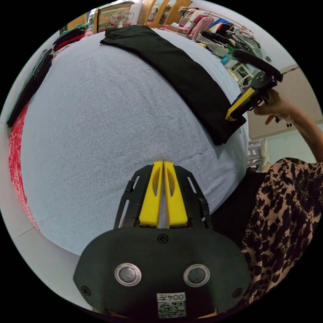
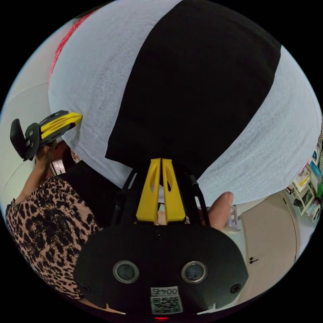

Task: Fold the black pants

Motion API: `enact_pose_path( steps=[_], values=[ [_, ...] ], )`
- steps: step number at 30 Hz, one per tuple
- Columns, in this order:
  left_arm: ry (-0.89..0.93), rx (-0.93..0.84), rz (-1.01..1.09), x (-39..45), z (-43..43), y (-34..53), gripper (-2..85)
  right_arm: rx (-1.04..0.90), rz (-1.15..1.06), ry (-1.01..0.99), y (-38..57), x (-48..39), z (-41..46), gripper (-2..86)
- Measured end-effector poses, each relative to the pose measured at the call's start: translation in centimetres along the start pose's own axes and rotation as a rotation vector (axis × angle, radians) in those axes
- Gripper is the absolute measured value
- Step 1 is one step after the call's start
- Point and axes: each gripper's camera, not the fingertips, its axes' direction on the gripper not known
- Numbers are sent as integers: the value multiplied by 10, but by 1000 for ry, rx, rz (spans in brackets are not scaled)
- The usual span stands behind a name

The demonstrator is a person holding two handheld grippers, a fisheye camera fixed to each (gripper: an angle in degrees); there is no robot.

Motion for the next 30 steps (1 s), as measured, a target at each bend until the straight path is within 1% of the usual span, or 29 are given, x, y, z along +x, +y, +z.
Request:
enact_pose_path(
  steps=[6, 10, 14, 26, 30],
  values=[
    [10, 7, 20, -14, -4, -3, 2, -18, 51, 36, -12, -4, 6, -3],
    [34, 9, 29, -25, -5, -7, 2, -3, 28, 87, -15, -9, 11, -4],
    [21, 4, 54, -29, -7, -12, 2, 16, -12, 154, -16, -13, 18, -5],
    [9, -7, 100, -41, -8, -30, 1, 70, -16, 61, -16, 21, 33, -5],
    [12, -16, 90, -46, -8, -39, 2, 96, 47, -57, -12, 47, 39, -4]
  ],
)
